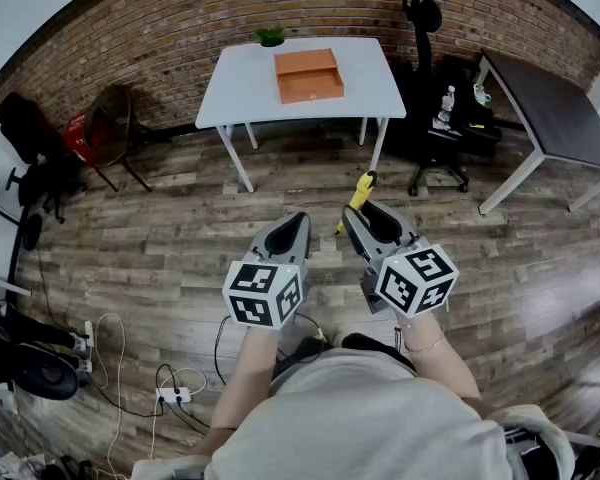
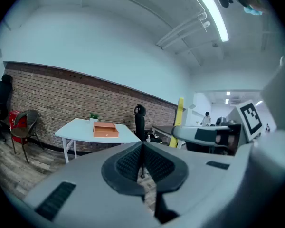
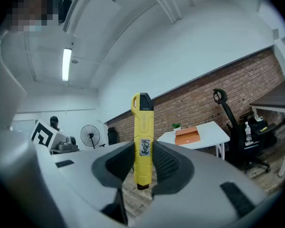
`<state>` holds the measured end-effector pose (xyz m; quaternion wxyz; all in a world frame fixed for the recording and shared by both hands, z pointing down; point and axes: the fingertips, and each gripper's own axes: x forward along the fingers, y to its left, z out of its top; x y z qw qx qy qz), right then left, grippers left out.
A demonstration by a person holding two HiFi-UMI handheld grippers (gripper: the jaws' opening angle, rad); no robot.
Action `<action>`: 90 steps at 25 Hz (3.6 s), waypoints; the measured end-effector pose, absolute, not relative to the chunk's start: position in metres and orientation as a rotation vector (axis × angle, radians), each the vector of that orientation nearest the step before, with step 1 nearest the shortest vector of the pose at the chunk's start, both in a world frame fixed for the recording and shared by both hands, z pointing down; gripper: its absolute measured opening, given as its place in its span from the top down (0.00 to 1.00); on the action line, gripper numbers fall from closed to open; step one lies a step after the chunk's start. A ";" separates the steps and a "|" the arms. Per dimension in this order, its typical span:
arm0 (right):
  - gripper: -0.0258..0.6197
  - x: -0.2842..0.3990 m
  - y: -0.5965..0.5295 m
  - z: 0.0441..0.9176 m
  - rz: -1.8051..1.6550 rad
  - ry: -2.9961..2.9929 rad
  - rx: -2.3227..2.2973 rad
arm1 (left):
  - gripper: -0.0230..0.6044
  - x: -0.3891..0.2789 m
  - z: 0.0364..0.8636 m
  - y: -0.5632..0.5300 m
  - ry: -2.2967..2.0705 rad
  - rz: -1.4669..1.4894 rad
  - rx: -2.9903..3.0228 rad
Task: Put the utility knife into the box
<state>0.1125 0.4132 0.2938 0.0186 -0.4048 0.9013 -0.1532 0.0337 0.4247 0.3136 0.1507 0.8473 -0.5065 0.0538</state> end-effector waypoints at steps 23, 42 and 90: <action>0.79 0.147 0.418 0.326 -0.559 2.822 -1.203 | 0.95 0.081 0.336 0.431 -1.419 0.157 2.413; 0.79 0.114 0.273 0.360 -0.618 2.845 -1.226 | 0.95 0.039 0.362 0.271 -1.342 0.190 2.432; 0.79 0.033 -0.235 0.361 -0.619 2.934 -1.096 | 0.95 -0.044 0.376 -0.203 -1.441 0.207 2.321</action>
